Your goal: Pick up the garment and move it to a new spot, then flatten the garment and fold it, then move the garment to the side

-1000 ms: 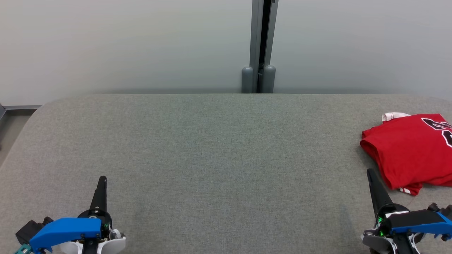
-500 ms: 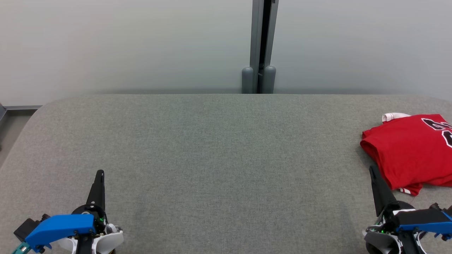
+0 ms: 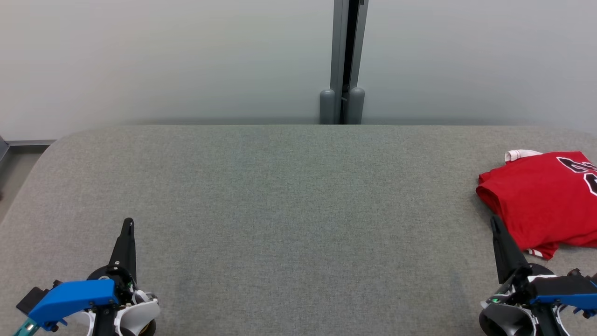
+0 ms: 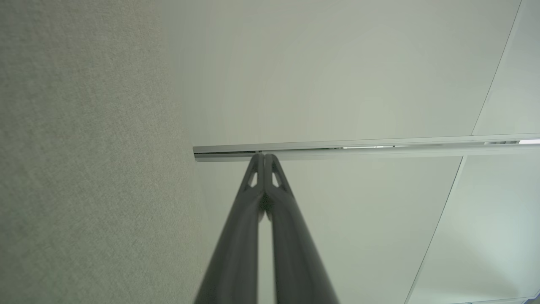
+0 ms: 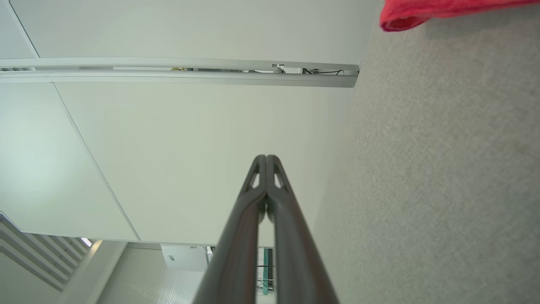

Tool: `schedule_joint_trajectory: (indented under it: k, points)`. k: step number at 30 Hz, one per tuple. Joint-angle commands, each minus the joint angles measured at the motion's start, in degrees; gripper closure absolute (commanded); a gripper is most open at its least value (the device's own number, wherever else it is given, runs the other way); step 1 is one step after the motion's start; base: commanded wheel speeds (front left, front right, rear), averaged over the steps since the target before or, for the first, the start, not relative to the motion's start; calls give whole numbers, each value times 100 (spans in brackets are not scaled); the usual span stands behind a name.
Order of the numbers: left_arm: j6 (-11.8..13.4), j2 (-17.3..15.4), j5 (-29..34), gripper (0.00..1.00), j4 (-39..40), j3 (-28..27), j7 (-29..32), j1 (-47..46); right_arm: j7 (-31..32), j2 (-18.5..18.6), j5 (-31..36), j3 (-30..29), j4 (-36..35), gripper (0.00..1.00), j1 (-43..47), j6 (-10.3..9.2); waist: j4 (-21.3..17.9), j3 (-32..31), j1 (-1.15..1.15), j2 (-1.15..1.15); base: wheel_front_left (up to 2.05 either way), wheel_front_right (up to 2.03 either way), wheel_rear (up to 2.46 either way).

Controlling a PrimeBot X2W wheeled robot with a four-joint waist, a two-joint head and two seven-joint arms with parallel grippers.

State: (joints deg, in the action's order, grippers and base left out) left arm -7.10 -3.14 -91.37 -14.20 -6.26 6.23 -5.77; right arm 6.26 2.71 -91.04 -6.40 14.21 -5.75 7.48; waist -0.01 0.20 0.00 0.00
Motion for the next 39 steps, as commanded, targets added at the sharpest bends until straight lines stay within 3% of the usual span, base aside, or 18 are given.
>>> schedule_joint_trajectory:
  k: [1, 39]
  points:
    - [-67, 25, -90, 100, 24, -27, 28, -77, 35, 30, -107, -21, -29, 100, -80, 2, 1, -1, 0, 0, 0, 0, 0]
    - [-60, 33, -109, 100, 25, -48, 52, -79, 46, 30, -144, -23, -33, 100, -81, 2, 1, -2, 0, 0, 0, 0, 0]
